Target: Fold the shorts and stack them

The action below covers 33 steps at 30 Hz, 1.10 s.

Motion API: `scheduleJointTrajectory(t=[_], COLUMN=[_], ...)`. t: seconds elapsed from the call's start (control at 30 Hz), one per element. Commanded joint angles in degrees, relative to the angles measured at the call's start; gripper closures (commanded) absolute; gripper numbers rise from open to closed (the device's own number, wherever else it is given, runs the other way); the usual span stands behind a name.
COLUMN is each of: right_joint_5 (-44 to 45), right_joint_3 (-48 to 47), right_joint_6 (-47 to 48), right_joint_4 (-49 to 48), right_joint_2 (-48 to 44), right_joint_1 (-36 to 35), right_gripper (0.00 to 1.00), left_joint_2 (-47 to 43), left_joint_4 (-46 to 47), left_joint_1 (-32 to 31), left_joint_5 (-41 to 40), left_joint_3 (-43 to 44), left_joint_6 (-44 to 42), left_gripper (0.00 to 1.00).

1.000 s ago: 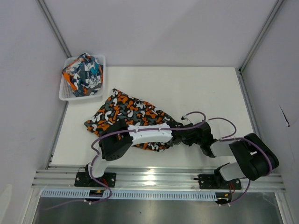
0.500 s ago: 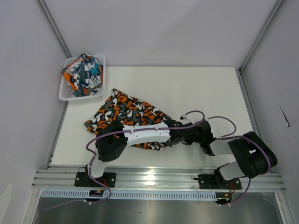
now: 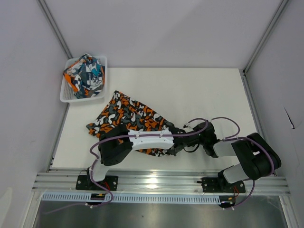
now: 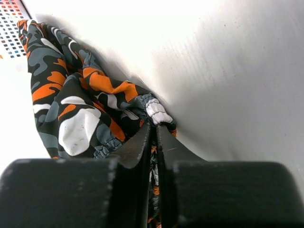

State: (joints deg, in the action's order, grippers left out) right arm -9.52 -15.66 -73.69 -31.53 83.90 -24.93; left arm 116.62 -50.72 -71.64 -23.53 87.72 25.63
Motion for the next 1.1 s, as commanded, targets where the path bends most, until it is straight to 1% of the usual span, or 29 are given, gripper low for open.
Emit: scheduleJointTrajectory(t=[0.0, 0.07, 0.1, 0.17, 0.2, 0.23, 0.27, 0.3, 0.33, 0.37, 0.4, 0.43, 0.47, 0.5, 0.53, 0.57, 0.6, 0.67, 0.7, 0.87, 0.9, 0.97, 1.07], right_joint_5=[2.7, 3.4, 4.1, 4.9, 5.3, 6.0, 6.4, 6.6, 7.1, 7.3, 7.5, 7.8, 7.8, 7.7, 7.5, 7.4, 7.1, 6.6, 5.7, 2.3, 0.6, -1.1, -3.6], right_joint_3=[-1.0, -1.0, -1.0, -1.0, -0.6, -0.4, -0.2, 0.1, 0.5, 0.6, 0.7, 1.0, 1.2, 1.4, 1.6, 2.0, 2.3, 3.5, 4.1, 7.0, 7.2, 7.4, 8.2], right_joint_6=[2.1, 2.6, 2.8, 3.7, 4.0, 4.3, 4.4, 4.9, 5.0, 5.4, 5.9, 6.3, 6.6, 7.1, 7.6, 7.9, 8.2, 8.6, 8.7, 9.1, 9.2, 8.7, 7.9], right_joint_4=[2.9, 5.7, 6.6, 10.0, 11.0, 11.9, 13.6, 14.4, 15.3, 16.9, 17.9, 18.9, 19.7, 19.9, 20.4, 21.2, 21.4, 21.3, 20.7, 16.3, 15.8, 14.4, 12.1], right_joint_2=[-2.4, -4.1, -6.1, -8.3, -10.9, -12.2, -13.5, -14.7, -17.1, -18.1, -19.3, -21.0, -21.9, -22.6, -23.3, -24.4, -24.8, -25.9, -26.2, -27.7, -27.6, -27.3, -27.3], right_joint_1=[0.6, 0.6, 0.8, 0.9, 1.0, 1.2, 1.3, 1.6, 1.7, 1.8, 2.1, 2.3, 2.3, 2.4, 2.7, 2.9, 3.0, 3.5, 3.7, 4.6, 4.6, 4.5, 3.6], right_gripper=[0.9, 0.86, 0.83, 0.78, 0.71, 0.67, 0.61, 0.51, 0.47, 0.45, 0.39, 0.35, 0.35, 0.32, 0.31, 0.29, 0.2, 0.14, 0.09, 0.07, 0.07, 0.06, 0.04], left_joint_2=[1.9, 2.6, 2.6, 2.4, 2.0, 1.6, 1.3, 1.1, 0.5, 0.3, -0.1, -1.1, -1.9, -2.7, -3.6, -5.8, -7.0, -10.8, -11.8, -18.6, -20.7, -22.7, -25.9], left_joint_4=[2.6, 3.1, 3.5, 4.2, 4.4, 4.9, 5.1, 5.2, 5.4, 5.4, 5.3, 5.3, 5.5, 5.6, 5.7, 6.2, 6.7, 8.2, 8.6, 11.3, 11.8, 13.6, 14.6], left_joint_1=[-0.3, 0.3, 0.4, 1.0, 1.1, 1.5, 1.7, 1.8, 2.0, 2.2, 2.4, 2.7, 2.8, 3.1, 3.4, 3.7, 4.0, 5.3, 5.6, 8.3, 8.9, 10.2, 11.7], left_joint_5=[0.7, -0.2, -0.4, -1.3, -1.4, -1.6, -1.7, -1.8, -1.9, -1.9, -1.9, -1.7, -1.1, -0.7, -0.5, 0.0, 1.5, 3.1, 4.6, 8.8, 10.1, 13.8, 15.1], left_joint_3=[-1.2, -1.1, -1.1, -1.1, -1.1, -0.7, -0.8, -0.6, 0.1, 0.3, 1.0, 1.3, 1.8, 2.0, 2.1, 2.2, 1.9, 1.2, 0.5, -3.0, -5.1, -6.6, -9.4], left_joint_6=[1.8, 2.1, 2.1, 2.4, 2.6, 2.6, 2.6, 2.6, 2.6, 2.5, 2.5, 2.6, 2.6, 2.5, 2.4, 2.4, 2.1, 2.0, 1.8, 1.5, 1.4, 1.3, 1.2], left_gripper=[0.8, 0.78, 0.73, 0.68, 0.62, 0.58, 0.55, 0.5, 0.49, 0.46, 0.43, 0.41, 0.39, 0.34, 0.32, 0.29, 0.27, 0.24, 0.22, 0.2, 0.19, 0.19, 0.19])
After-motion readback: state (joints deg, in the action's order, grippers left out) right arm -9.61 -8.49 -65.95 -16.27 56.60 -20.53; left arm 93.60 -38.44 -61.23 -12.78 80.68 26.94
